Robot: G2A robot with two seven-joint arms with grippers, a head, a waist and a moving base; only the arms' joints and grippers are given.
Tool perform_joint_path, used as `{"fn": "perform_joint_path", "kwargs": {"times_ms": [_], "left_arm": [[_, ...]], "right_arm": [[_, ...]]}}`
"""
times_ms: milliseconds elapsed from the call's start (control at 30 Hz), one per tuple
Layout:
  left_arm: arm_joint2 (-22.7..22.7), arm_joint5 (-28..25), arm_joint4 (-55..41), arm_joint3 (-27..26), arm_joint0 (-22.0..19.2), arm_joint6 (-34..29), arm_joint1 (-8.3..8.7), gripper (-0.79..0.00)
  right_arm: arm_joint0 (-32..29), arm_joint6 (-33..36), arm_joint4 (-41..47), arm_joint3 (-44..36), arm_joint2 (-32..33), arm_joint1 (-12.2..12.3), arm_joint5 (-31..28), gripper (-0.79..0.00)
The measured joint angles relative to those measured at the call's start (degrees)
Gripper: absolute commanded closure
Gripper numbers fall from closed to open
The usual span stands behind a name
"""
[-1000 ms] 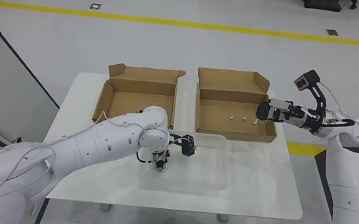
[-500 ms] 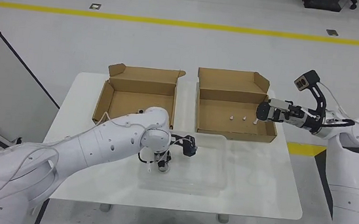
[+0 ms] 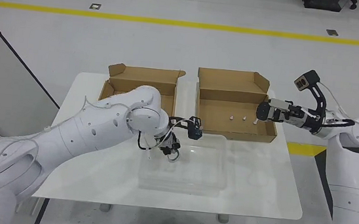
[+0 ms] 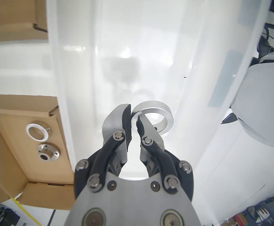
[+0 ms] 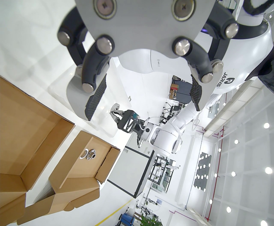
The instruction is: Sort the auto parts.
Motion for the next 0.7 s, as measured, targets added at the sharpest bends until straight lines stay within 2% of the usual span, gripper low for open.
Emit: {"fn": "perform_joint_path", "kwargs": {"times_ms": [167,367,700], "left_arm": [[-5.31,0.64,0.65,-7.16,1.11,-0.45,3.08,0.000],[-9.33,1.52,1.07,-11.68,3.55,0.40,5.16,0.000],[-9.56,2.06,1.43,-11.77,3.80,0.16,5.28,0.000]], "right_arm": [[0.00,0.00,0.00,0.00,0.00,0.00,0.00,-0.785],[0.00,0.00,0.00,0.00,0.00,0.00,0.00,-0.785],[0.00,0.00,0.00,0.00,0.00,0.00,0.00,-0.785]]}}
